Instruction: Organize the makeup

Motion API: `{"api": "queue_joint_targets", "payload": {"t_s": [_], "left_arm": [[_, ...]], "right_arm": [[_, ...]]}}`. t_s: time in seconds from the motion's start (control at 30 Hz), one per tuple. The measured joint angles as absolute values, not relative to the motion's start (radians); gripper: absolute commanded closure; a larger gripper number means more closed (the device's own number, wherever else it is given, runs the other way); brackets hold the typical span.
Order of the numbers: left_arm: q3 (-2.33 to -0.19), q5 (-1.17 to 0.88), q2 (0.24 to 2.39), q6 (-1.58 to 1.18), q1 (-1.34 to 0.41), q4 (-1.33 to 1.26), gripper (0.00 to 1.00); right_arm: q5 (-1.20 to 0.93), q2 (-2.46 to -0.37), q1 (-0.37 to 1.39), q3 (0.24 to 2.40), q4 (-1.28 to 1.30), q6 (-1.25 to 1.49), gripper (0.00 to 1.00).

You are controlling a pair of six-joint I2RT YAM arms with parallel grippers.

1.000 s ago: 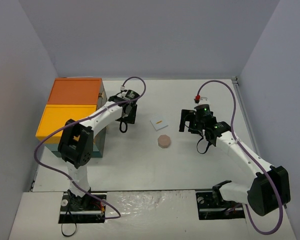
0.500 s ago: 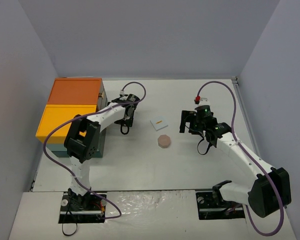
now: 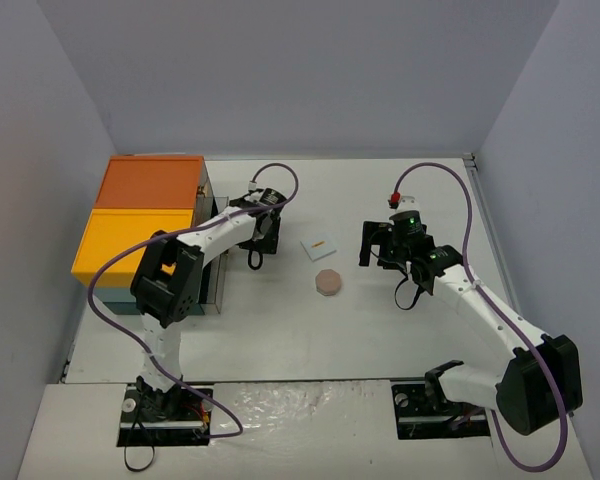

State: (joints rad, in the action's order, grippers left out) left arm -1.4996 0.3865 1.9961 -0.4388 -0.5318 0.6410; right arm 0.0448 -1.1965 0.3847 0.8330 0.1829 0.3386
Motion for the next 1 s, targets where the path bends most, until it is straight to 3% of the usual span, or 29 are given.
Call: {"api": "queue_joint_targets", "payload": {"t_s": [0.33, 1.0], "left_arm": [[-1.589, 0.258, 2.001, -0.515, -0.645, 0.643, 0.03], [-1.613, 0.137, 1.967, -0.461, -0.687, 0.602, 0.03]], "right_arm": [[0.003, -1.196, 0.380, 0.833, 0.183, 0.323, 0.00], [-0.082, -1.131, 0.380, 0.833, 0.182, 0.260, 0.00]]}}
